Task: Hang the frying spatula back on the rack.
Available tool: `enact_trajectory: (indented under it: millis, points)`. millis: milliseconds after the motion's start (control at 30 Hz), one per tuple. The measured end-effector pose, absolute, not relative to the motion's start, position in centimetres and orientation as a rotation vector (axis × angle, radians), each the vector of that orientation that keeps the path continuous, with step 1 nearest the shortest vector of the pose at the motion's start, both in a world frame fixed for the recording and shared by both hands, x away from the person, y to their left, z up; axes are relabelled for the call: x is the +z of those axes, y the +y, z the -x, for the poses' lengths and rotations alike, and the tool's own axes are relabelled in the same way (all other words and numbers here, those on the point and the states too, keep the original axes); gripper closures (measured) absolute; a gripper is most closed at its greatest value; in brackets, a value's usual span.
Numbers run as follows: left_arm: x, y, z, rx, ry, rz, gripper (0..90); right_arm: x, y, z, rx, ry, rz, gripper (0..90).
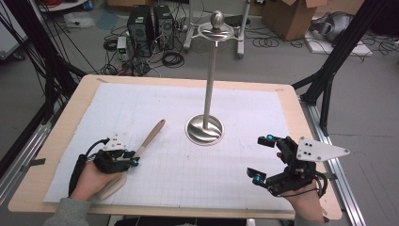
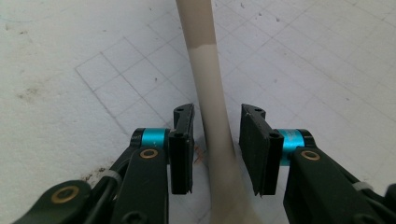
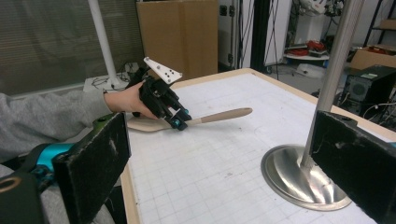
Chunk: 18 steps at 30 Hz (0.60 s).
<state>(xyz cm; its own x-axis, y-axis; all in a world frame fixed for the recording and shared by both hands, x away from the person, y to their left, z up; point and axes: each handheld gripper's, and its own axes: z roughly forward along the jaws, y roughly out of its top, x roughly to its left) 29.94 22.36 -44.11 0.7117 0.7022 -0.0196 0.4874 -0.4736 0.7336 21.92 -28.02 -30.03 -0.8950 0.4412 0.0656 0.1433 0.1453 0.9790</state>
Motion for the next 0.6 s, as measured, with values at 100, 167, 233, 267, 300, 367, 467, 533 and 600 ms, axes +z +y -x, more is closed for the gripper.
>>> enact_trajectory:
  millis: [100,167,233,267,300,367,467,533,600]
  points:
    - [-44.14,22.23,-29.82,0.382,0.894,-2.170,67.3,-30.02,-27.96,-21.93,1.820,2.186,-0.568,4.1]
    - [-44.13,22.21,-29.77,0.387,0.898,-2.174,68.2,-30.02,-27.90,-21.91,1.822,2.191,-0.569,4.1]
    - [-44.19,22.17,-29.72,0.394,0.902,-2.164,68.9,-30.05,-27.86,-21.94,1.820,2.192,-0.569,4.1]
    - [-44.21,22.17,-29.70,0.399,0.904,-2.162,69.6,-30.05,-27.85,-21.95,1.819,2.192,-0.570,4.1]
    - [-44.22,22.17,-29.67,0.398,0.907,-2.161,70.4,-30.06,-27.84,-21.95,1.816,2.196,-0.571,4.1]
    - [-44.23,22.21,-29.66,0.400,0.905,-2.162,71.8,-30.07,-27.79,-21.96,1.819,2.197,-0.566,4.1]
    - [-44.30,22.22,-29.62,0.401,0.911,-2.152,73.2,-30.07,-27.76,-21.98,1.816,2.199,-0.566,4.1]
    - [-44.30,22.22,-29.61,0.403,0.914,-2.150,73.6,-30.09,-27.73,-21.98,1.814,2.201,-0.569,4.1]
    - [-44.31,22.15,-29.60,0.403,0.918,-2.147,74.0,-30.08,-27.66,-21.99,1.815,2.204,-0.565,4.1]
